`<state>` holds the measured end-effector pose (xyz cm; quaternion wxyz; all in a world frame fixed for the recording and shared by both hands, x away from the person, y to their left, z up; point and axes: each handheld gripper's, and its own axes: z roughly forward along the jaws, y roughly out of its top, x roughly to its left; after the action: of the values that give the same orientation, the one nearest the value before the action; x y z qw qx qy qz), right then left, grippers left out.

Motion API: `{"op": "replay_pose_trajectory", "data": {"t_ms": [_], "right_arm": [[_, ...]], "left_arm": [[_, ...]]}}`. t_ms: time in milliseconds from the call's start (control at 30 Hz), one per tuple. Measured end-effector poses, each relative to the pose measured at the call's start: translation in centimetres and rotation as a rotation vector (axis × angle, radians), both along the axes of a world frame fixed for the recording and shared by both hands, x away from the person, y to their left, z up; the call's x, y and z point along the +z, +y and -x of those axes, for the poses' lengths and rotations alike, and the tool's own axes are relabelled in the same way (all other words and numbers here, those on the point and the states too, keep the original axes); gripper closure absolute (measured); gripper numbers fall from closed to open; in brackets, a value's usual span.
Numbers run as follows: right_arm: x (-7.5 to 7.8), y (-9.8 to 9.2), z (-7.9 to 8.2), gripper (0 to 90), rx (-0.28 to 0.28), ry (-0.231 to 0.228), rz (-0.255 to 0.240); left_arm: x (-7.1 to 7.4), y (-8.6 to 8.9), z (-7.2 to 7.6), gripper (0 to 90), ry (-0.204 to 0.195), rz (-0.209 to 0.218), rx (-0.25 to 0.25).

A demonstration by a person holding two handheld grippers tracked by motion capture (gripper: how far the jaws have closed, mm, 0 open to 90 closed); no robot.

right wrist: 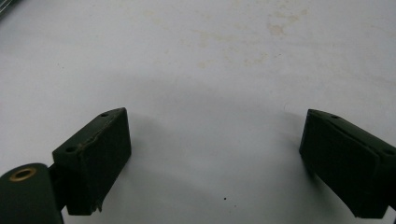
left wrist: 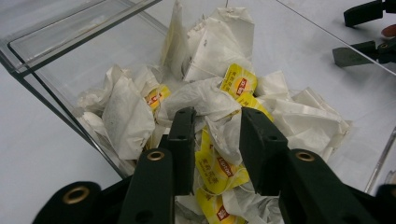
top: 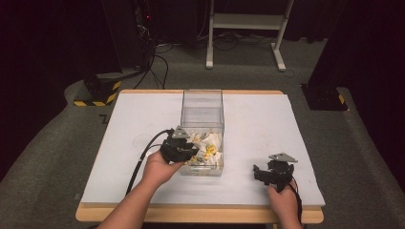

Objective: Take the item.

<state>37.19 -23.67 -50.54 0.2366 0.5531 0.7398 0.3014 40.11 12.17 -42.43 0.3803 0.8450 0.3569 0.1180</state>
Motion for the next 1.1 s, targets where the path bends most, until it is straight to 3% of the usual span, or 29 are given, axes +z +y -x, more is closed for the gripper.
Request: {"op": "replay_pose_trajectory", "data": {"t_ms": [333, 533, 1100], "right_arm": [[0.0, 0.0, 0.0, 9.0, 0.0, 0.0, 0.0], [0.0, 0.0, 0.0, 9.0, -0.001, 0.001, -0.001], [0.0, 0.0, 0.0, 9.0, 0.0, 0.0, 0.0]], "left_arm": [[-0.1, -0.2, 0.4, 83.0, -0.04, -0.041, 0.009], [-0.1, -0.1, 0.7, 88.3, -0.05, -0.037, 0.004], [0.2, 1.1, 1.7, 88.7, -0.114, 0.049, 0.037]]}}
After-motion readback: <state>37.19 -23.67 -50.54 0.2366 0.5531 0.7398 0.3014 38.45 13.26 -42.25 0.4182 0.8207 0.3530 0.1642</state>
